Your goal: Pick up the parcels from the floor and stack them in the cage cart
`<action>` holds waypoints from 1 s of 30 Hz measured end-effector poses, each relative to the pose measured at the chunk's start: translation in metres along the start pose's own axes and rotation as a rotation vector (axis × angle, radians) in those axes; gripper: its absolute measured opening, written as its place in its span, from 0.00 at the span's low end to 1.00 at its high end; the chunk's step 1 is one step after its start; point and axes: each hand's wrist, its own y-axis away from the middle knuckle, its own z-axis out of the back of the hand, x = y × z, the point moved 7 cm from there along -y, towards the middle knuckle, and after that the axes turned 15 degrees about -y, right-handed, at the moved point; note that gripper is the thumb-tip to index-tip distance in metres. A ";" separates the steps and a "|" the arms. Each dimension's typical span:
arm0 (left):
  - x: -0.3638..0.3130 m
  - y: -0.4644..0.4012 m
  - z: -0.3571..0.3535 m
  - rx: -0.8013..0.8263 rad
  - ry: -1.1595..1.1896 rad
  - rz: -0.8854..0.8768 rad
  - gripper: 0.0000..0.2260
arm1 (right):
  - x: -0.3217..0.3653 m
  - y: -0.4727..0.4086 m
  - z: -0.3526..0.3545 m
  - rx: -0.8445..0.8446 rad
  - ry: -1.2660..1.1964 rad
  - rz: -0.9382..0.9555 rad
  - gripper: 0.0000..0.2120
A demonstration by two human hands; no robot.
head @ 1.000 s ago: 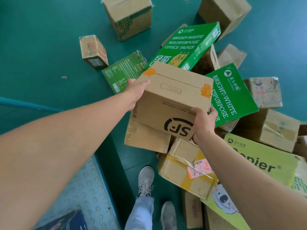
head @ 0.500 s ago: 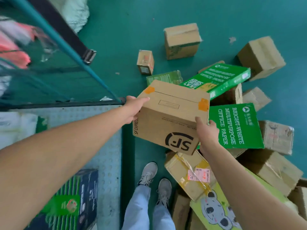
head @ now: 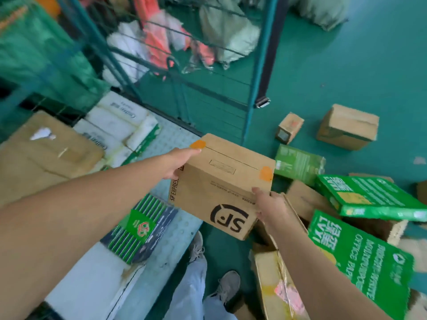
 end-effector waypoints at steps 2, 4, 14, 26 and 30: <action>0.021 -0.011 0.024 -0.031 0.027 0.011 0.36 | 0.002 0.005 -0.027 0.047 0.002 -0.026 0.16; 0.050 -0.022 0.057 -0.082 0.128 0.014 0.40 | 0.002 0.004 -0.069 0.105 0.031 -0.028 0.12; 0.163 -0.110 0.150 -0.206 0.316 0.017 0.39 | -0.037 -0.033 -0.237 0.211 0.212 -0.069 0.16; 0.217 -0.273 0.215 -0.292 0.283 -0.025 0.32 | -0.087 -0.123 -0.374 0.123 0.101 -0.062 0.33; 0.235 -0.315 0.228 -0.295 0.256 -0.011 0.31 | -0.109 -0.146 -0.407 0.099 0.112 -0.033 0.33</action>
